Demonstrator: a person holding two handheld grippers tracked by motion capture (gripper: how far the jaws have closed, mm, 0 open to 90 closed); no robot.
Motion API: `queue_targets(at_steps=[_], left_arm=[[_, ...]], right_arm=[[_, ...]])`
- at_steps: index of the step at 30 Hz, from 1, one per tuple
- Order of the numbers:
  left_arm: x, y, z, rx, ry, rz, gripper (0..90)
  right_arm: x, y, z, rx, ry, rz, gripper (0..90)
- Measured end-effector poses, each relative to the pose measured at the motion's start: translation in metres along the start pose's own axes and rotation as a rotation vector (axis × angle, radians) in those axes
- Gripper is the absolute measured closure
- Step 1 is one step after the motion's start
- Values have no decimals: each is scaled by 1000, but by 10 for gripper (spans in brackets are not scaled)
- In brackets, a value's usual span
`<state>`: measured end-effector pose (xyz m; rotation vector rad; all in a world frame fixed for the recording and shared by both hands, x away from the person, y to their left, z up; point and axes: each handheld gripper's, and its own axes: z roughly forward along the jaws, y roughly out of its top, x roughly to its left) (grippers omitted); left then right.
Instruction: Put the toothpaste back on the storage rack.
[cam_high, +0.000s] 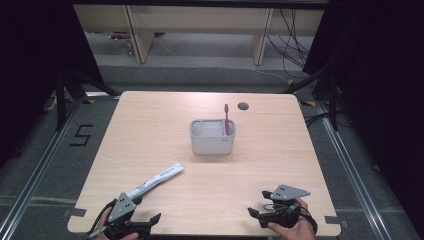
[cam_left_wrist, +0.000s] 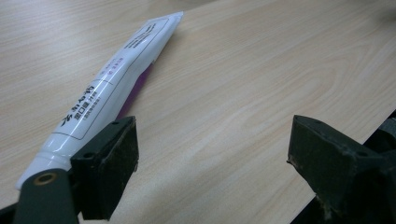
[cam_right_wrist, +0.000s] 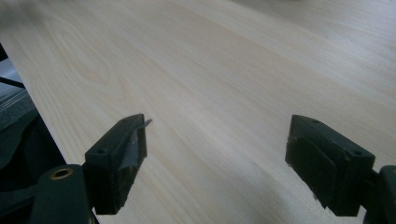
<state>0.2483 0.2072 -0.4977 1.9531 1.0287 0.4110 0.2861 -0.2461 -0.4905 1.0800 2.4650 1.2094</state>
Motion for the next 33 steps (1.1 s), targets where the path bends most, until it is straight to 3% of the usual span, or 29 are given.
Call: queue_targets(at_steps=[9,10,11,14,16,17,20,22,23,25,26,29,30,31,32,33], left_arm=[[2,0,-1,3,4,22,157],[3,0,-2,13,1,34,157],[3,1,-3,6,15,26,157],[6,1,-4,4,24,35,159],[13,3,-6,45,52,68,163],[13,3,-4,17,47,36,168],[19,6,-8,40,71,60,176],[21,7,-7,23,86,39,191],[26,8,-9,49,94,69,194],[27,9,-10,51,105,60,202],[28,10,-8,31,108,35,218],[34,13,-10,61,119,61,236],[34,14,-8,45,118,45,236],[37,16,-8,73,118,70,236],[37,16,-6,64,119,58,237],[39,18,-6,94,119,83,237]], right_arm=[[1,-4,-2,14,-24,-9,220],[1,-4,-1,20,10,-17,222],[4,-5,-3,14,-22,-4,223],[3,-5,-3,14,-20,-18,229],[3,-4,-2,16,-5,-19,229],[4,-4,-3,21,-22,-19,229],[4,-4,-3,22,-16,-11,232],[5,-4,-1,18,0,-2,232],[4,-4,-1,21,-9,-18,233],[4,-4,-1,26,-1,-13,233],[3,-4,-2,18,-16,-30,235],[3,-4,0,22,-1,-17,237],[3,-4,0,24,0,-13,237],[3,-4,-1,26,0,-14,238],[3,-4,-1,24,0,-14,238],[3,-4,-1,24,-1,-12,239]])
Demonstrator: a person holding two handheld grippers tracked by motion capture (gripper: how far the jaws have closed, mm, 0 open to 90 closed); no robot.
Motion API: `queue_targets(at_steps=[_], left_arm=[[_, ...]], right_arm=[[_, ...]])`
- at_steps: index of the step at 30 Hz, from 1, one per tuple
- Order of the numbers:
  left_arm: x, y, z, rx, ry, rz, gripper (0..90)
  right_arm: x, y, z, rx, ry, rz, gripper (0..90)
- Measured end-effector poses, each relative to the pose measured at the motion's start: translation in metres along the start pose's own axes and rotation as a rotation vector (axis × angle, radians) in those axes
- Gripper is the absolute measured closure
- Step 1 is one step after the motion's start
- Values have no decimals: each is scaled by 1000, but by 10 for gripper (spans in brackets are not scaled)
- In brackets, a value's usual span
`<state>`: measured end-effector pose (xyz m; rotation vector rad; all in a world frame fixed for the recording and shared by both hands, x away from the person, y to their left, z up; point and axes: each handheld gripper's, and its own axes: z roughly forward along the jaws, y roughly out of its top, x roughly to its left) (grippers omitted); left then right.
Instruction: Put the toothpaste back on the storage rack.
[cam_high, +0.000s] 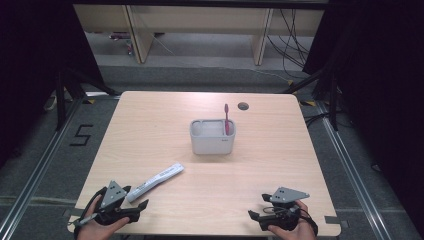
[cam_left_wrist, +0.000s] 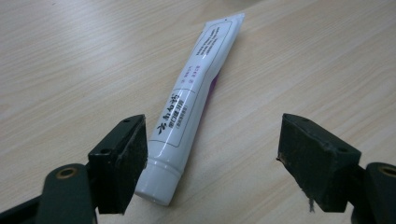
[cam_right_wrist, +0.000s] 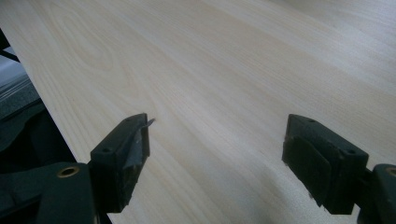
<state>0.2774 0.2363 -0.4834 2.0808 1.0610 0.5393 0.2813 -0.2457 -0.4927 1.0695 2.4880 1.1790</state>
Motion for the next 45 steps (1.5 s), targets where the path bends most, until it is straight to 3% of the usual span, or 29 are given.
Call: queue_targets(at_steps=[4,6,11,14,22,23,24,33,37,45], left_arm=[[2,3,8,37,-9,25,254],[5,7,13,81,-4,36,257],[10,14,18,102,8,53,285],[12,19,21,113,0,60,294],[15,29,30,154,-21,86,319],[14,31,32,151,-18,79,322],[15,32,32,174,-19,101,325],[21,41,40,235,-29,130,355],[21,44,43,256,-29,139,369],[21,61,51,319,-47,163,427]], right_arm=[[-1,0,-1,-2,-21,-17,241],[-1,0,-1,-1,-21,-19,242],[-1,0,-1,0,-21,-21,243],[-2,0,0,-8,0,-14,244],[-1,0,1,5,-10,-23,245],[-1,0,2,2,19,-12,245],[-2,0,2,15,35,-10,245],[-2,0,2,17,38,-11,247],[-1,-1,2,16,5,-3,247],[-1,-1,2,14,6,-13,247]])
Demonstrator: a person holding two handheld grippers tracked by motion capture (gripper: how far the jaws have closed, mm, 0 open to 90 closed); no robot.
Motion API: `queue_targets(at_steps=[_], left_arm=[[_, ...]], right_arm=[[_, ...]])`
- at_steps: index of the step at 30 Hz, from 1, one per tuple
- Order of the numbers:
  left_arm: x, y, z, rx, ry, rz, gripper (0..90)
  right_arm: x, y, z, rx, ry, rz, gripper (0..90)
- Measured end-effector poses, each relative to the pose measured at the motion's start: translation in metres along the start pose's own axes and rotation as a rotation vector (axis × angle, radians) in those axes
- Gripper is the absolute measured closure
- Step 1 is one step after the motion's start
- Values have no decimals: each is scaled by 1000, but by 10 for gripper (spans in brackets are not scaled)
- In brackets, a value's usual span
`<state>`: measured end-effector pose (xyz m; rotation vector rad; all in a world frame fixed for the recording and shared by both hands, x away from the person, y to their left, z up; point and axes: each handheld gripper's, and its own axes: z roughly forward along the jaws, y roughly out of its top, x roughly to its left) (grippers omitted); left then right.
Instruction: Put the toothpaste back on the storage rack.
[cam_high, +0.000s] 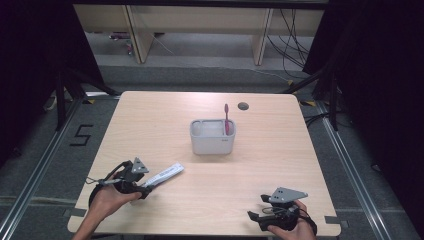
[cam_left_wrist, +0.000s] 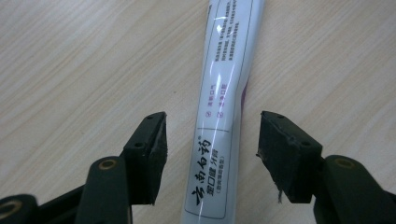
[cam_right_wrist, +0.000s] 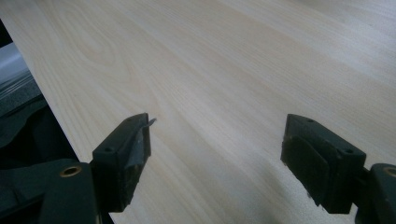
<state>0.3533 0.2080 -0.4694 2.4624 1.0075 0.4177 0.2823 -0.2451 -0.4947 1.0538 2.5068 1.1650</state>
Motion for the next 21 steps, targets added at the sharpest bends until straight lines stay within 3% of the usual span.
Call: queue_targets(at_steps=[7,12,14,15,21], left_arm=[[6,5,7,55,-17,-4,461],[9,8,11,66,-25,-15,489],[9,11,13,85,-32,4,500],[9,11,13,85,-32,4,507],[6,20,20,119,-53,22,557]], right_arm=[[-1,0,0,-2,-6,-13,247],[0,0,1,-3,-4,-17,246],[3,0,1,13,4,27,246],[3,0,1,13,4,27,246],[1,-1,2,7,0,-16,246]])
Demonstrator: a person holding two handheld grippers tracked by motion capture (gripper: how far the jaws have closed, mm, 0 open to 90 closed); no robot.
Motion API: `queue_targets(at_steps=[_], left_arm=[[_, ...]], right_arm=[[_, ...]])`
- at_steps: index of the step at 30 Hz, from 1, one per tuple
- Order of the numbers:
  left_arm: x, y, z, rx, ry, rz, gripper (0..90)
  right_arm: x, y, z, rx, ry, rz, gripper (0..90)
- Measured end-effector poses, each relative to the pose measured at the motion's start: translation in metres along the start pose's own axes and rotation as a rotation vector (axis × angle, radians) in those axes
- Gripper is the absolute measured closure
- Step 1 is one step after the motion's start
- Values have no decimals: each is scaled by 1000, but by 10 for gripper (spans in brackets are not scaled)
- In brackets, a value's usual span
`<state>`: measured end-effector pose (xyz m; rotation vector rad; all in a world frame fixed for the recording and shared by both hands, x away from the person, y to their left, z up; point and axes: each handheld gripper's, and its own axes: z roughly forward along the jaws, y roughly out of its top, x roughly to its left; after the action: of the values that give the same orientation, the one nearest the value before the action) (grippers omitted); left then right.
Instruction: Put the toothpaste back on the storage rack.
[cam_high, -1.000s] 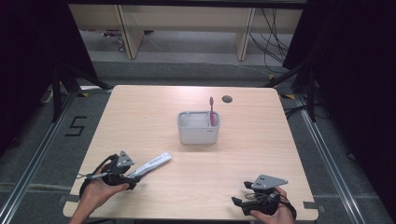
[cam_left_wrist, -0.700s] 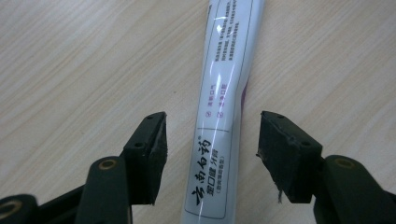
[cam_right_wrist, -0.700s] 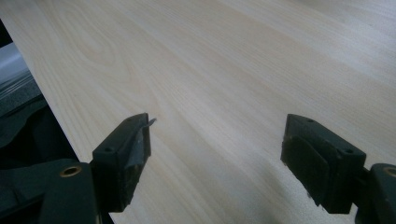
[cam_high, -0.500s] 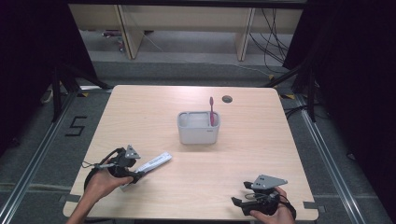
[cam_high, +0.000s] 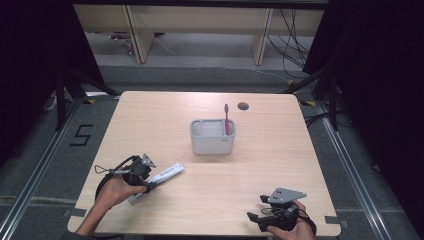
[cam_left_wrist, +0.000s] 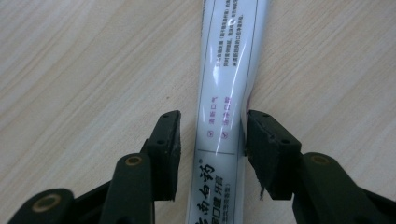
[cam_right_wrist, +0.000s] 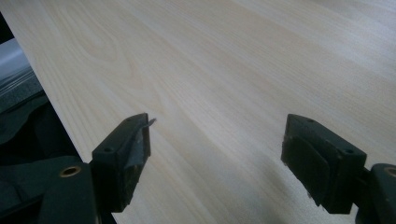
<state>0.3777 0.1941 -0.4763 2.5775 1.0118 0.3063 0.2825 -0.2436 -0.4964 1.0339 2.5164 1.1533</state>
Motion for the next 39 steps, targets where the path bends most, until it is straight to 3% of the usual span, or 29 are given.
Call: queue_targets(at_steps=[12,13,15,18,32,34,39], left_arm=[[-3,10,7,37,-8,36,616],[-2,12,6,61,-12,48,618],[-3,12,7,58,-12,42,622],[-4,16,7,89,-12,62,626],[-4,21,14,112,-22,65,626],[-3,21,16,121,-37,44,622],[-1,23,17,130,-57,37,628]], right_arm=[[1,0,1,10,9,-6,245],[1,0,0,8,2,-4,245],[2,0,0,10,4,12,246],[1,0,0,9,-3,-6,245],[2,0,0,14,12,4,245],[2,0,0,12,10,3,245],[1,0,0,8,4,-8,246]])
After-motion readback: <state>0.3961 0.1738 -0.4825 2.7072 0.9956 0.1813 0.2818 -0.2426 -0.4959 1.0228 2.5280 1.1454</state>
